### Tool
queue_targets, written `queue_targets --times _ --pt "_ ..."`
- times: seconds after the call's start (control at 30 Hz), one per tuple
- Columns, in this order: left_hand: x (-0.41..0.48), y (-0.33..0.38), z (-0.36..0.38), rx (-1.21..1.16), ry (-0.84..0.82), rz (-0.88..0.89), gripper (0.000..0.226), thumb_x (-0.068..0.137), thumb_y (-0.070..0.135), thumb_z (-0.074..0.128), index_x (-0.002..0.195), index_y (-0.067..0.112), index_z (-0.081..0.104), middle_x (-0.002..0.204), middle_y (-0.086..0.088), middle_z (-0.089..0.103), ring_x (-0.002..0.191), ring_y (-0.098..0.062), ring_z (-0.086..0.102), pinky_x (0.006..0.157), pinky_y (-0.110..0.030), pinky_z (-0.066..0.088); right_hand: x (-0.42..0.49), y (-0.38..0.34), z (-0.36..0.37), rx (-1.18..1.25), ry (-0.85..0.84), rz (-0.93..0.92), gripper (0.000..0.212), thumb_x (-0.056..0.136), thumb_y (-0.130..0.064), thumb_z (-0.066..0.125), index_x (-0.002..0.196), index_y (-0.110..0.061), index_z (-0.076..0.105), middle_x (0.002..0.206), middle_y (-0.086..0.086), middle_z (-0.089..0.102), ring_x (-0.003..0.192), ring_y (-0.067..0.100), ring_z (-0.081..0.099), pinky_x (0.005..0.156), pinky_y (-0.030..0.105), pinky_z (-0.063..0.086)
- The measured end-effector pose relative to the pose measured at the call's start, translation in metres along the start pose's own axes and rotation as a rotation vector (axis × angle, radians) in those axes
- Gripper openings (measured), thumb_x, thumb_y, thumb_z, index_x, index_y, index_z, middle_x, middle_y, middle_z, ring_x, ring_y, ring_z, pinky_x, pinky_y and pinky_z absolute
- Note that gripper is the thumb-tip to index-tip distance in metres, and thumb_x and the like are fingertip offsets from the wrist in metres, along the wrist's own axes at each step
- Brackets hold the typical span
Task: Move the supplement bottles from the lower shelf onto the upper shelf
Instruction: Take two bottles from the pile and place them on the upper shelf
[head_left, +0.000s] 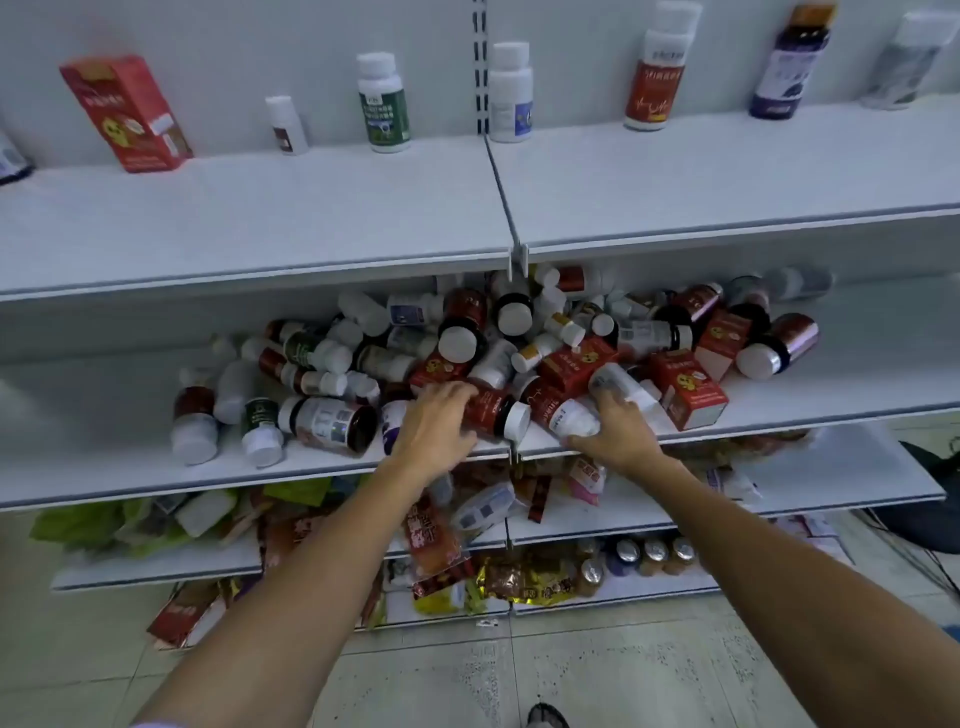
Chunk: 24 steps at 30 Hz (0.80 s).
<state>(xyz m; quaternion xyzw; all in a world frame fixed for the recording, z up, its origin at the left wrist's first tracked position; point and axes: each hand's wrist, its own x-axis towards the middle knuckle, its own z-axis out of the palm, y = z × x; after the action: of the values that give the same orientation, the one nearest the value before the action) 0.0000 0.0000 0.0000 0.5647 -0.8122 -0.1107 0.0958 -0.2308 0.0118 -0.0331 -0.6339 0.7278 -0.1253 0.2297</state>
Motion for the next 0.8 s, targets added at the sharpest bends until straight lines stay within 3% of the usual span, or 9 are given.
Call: queue_targets --times 0.23,0.4,0.5,0.63,0.8 --pt "0.035 0.002 0.035 0.158 -0.099 0.125 0.068 0.086 0.029 0.063 0.143 0.014 0.030 0.151 -0.004 0.030 0.141 -0.019 0.021 0.115 -0.033 0.017 0.021 0.003 0.002 -0.040 -0.065 0.016 0.063 0.079 -0.048 0.067 0.129 -0.015 0.047 0.122 0.010 0.058 0.113 0.030 0.052 0.090 0.037 0.044" --pt "0.039 0.012 0.032 0.443 -0.086 0.079 0.076 0.081 0.009 0.064 0.144 0.013 0.022 0.144 -0.010 0.029 0.131 -0.030 0.027 0.106 -0.041 0.028 0.018 0.002 -0.004 0.013 -0.015 -0.006 0.062 0.075 -0.045 0.071 0.123 -0.012 0.051 0.118 0.010 0.060 0.108 0.030 0.055 0.082 0.035 0.044" --pt "0.036 0.017 0.029 0.495 -0.054 0.069 0.068 0.079 0.022 0.068 0.137 0.013 0.033 0.137 -0.012 0.034 0.126 -0.030 0.032 0.103 -0.039 0.031 0.012 -0.001 -0.016 0.059 0.014 -0.044 0.060 0.075 -0.041 0.073 0.121 -0.008 0.054 0.115 0.012 0.062 0.105 0.029 0.056 0.079 0.031 0.042" --pt "0.025 0.023 0.025 0.206 0.026 0.005 0.073 0.071 0.045 0.072 0.126 0.009 0.043 0.127 -0.010 0.044 0.116 -0.027 0.045 0.097 -0.035 0.036 0.000 -0.007 -0.035 0.210 0.078 -0.050 0.051 0.074 -0.033 0.076 0.114 -0.007 0.059 0.107 0.008 0.061 0.101 0.025 0.055 0.078 0.029 0.041" --pt "0.001 0.035 0.001 -0.316 0.081 -0.236 0.068 0.063 0.050 0.076 0.110 0.015 0.042 0.107 -0.005 0.055 0.100 -0.025 0.055 0.076 -0.034 0.043 -0.020 -0.018 -0.052 0.516 0.109 0.014 0.045 0.073 -0.022 0.077 0.112 -0.009 0.059 0.104 0.005 0.060 0.097 0.022 0.055 0.078 0.030 0.045"
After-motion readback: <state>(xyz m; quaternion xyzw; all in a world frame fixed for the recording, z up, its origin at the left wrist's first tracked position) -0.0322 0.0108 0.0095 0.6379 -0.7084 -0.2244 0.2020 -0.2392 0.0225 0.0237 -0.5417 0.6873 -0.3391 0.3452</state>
